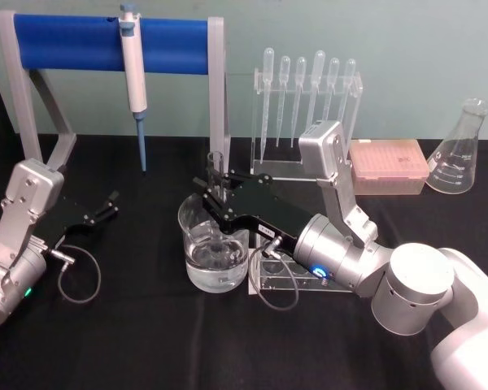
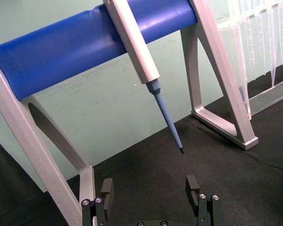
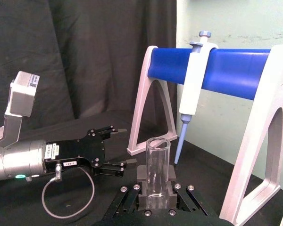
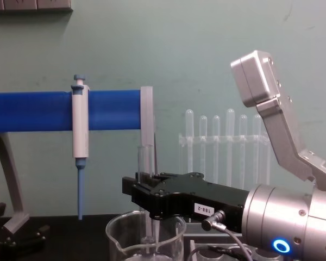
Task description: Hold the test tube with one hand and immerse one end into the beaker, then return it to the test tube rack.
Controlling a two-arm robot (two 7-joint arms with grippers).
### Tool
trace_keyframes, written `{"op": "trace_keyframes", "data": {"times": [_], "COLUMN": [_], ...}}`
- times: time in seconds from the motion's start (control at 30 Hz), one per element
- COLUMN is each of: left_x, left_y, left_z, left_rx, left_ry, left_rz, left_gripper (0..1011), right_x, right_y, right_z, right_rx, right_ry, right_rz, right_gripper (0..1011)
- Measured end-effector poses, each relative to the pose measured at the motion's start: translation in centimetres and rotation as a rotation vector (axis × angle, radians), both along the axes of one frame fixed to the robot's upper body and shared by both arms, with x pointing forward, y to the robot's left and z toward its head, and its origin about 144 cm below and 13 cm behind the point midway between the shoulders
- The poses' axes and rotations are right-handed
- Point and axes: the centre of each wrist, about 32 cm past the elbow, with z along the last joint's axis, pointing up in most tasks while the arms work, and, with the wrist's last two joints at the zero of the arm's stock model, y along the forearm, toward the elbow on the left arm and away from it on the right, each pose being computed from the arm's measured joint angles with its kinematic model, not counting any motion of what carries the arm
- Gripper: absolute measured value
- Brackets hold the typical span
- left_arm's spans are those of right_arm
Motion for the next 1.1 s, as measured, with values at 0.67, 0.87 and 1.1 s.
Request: {"op": "trace_keyframes", "data": {"times": [0.67, 0.87, 1.1], "left_x": [0.00, 0.00, 0.00], "left_y": [0.00, 0.00, 0.00], "left_z": [0.00, 0.00, 0.00], "left_rx": [0.000, 0.000, 0.000], "left_ry": [0.000, 0.000, 0.000], "left_rz": [0.000, 0.000, 0.000], "left_gripper": [1000, 1000, 1000], "right_x": [0.00, 0.00, 0.00], "right_y": [0.00, 0.00, 0.00], "right_z": [0.00, 0.00, 0.00], "right_rx": [0.000, 0.000, 0.000], "right_ry": [0.000, 0.000, 0.000], "right_rz": [0.000, 0.000, 0.000], "right_gripper": [224, 224, 224]}}
